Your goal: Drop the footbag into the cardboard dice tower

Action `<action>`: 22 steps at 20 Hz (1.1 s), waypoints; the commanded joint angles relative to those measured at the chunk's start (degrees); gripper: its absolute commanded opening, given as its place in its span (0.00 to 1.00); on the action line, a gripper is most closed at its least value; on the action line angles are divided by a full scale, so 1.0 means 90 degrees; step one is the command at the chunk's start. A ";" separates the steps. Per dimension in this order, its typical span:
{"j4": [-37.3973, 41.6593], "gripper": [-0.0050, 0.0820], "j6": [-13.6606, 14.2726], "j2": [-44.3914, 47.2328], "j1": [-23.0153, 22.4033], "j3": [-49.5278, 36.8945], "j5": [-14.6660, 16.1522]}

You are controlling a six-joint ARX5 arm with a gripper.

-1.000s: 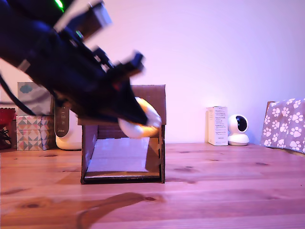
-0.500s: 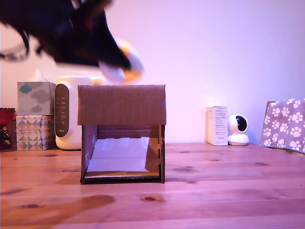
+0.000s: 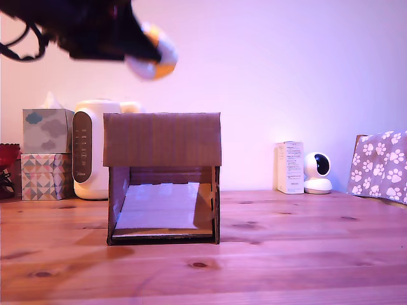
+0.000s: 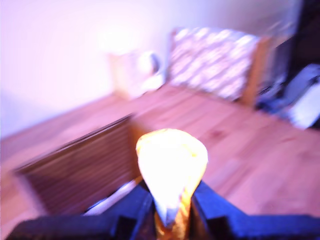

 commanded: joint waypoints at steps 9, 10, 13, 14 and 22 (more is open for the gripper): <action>-0.1931 0.12 0.0058 0.1894 0.0877 0.2628 0.1268; -0.2004 0.12 0.0097 0.2089 0.0906 0.2781 0.1297; -0.2011 0.12 0.0121 0.2480 0.1008 0.2968 0.1302; -0.2042 0.13 0.0121 0.2557 0.1025 0.2999 0.1304; -0.2504 0.89 0.0265 0.2487 0.1008 0.3283 0.1338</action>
